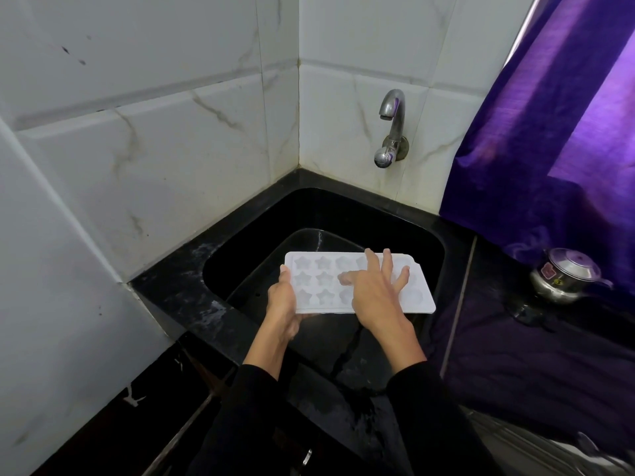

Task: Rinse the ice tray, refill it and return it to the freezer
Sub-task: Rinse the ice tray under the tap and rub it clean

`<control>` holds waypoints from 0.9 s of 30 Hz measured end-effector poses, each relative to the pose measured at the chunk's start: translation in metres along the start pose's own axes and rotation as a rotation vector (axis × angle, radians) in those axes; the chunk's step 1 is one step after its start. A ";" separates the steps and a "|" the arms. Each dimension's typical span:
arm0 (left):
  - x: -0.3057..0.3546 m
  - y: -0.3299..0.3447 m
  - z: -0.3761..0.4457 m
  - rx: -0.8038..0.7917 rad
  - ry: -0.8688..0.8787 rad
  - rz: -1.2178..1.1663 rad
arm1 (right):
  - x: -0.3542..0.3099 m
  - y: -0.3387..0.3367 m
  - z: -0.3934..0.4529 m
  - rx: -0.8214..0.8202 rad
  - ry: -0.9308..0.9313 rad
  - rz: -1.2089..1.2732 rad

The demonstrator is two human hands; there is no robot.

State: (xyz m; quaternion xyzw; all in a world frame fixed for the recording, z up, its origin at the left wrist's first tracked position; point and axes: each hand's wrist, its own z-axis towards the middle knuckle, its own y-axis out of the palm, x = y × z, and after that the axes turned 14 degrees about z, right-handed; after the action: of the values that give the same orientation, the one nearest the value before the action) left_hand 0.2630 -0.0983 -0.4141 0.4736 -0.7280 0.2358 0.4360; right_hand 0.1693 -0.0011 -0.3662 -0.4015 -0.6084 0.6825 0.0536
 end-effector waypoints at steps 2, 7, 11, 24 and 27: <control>-0.001 0.000 0.000 0.003 0.002 0.007 | 0.001 -0.001 0.000 -0.004 0.004 0.009; -0.002 0.001 -0.001 -0.003 0.007 0.019 | 0.002 -0.001 0.000 -0.009 0.031 0.020; -0.002 0.002 -0.001 -0.004 0.010 0.027 | 0.000 -0.001 0.000 -0.014 0.032 0.011; -0.005 0.002 0.001 0.002 0.008 0.012 | 0.001 -0.001 0.000 -0.022 0.040 0.002; -0.005 0.002 0.001 0.005 0.008 0.024 | 0.000 0.000 0.001 -0.013 0.061 0.004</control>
State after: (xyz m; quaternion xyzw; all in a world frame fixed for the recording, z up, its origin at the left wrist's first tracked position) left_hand 0.2617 -0.0957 -0.4190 0.4650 -0.7314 0.2447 0.4346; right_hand 0.1686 -0.0024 -0.3663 -0.4236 -0.6102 0.6660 0.0679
